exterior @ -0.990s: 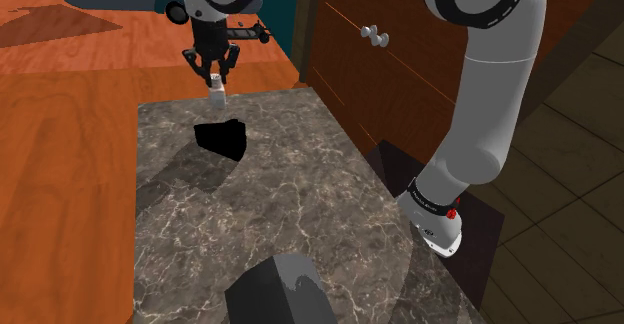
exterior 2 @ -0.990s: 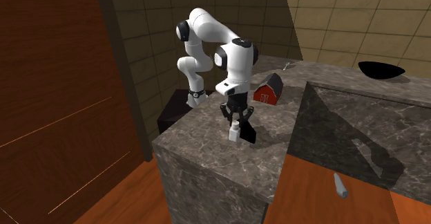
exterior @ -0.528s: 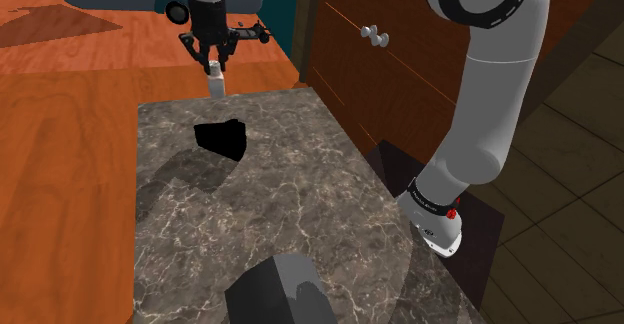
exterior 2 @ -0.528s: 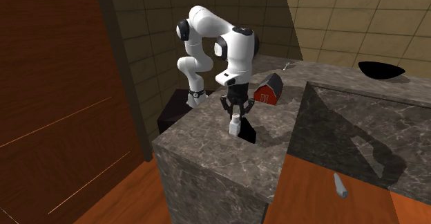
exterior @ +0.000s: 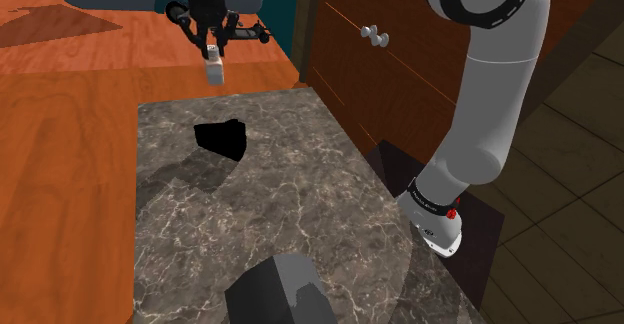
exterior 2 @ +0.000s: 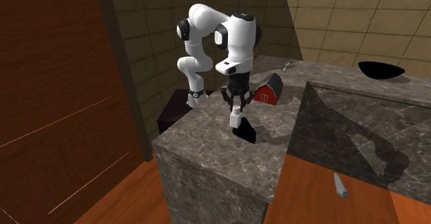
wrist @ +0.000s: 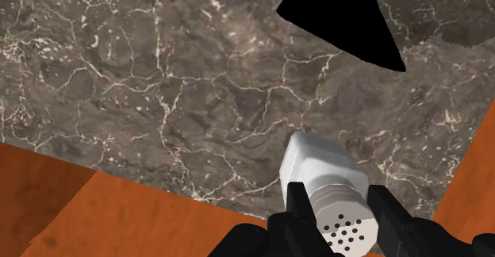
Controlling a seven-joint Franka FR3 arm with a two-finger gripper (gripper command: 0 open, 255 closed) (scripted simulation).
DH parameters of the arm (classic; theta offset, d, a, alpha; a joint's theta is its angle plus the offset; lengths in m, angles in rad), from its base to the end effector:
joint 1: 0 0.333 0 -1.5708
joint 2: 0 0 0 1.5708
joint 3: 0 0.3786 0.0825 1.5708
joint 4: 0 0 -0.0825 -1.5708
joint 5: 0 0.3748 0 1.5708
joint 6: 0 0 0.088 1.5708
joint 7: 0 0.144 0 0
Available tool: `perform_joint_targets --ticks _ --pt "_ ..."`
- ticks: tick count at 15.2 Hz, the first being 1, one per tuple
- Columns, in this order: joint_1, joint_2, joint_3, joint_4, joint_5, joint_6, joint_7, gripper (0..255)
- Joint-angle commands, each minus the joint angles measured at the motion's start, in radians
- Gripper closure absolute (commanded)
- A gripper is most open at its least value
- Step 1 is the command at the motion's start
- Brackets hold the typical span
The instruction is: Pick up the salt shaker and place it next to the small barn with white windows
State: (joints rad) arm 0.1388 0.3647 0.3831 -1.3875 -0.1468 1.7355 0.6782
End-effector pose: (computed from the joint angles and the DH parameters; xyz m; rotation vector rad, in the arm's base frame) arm 0.6164 0.2828 0.5389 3.1277 -0.2451 0.0218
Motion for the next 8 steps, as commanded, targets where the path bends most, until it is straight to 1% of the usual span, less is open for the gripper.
perform_joint_targets --ticks 1,8 --pt "0.003 0.002 0.001 0.03 0.0 -0.029 -0.001 255" --pt "0.017 0.022 0.002 0.155 -0.007 -0.134 -0.003 255"
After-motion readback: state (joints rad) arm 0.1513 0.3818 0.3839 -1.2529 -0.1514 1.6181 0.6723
